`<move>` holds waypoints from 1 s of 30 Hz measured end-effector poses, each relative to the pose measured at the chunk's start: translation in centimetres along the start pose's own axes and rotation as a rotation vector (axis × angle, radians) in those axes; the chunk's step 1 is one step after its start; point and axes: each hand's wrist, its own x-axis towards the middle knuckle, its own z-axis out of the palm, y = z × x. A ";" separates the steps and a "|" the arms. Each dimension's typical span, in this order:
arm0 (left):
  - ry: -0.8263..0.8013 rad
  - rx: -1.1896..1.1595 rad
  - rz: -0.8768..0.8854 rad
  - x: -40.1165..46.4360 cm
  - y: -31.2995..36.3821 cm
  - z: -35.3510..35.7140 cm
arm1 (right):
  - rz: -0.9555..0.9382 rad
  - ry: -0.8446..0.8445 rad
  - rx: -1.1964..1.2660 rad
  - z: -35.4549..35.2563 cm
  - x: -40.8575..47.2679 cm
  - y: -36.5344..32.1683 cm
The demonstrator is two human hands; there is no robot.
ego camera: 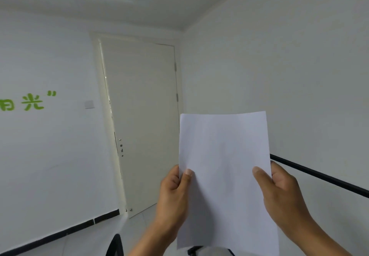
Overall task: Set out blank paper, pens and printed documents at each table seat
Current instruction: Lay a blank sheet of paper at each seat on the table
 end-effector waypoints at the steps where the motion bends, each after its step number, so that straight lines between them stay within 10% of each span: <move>1: 0.024 0.008 -0.004 1.5 -0.6 0.2 | -0.008 -0.019 0.004 0.5 1.9 1.0; 30: 0.592 0.222 -0.041 43.5 -20.0 -18.2 | -0.008 -0.515 0.257 41.3 46.7 21.5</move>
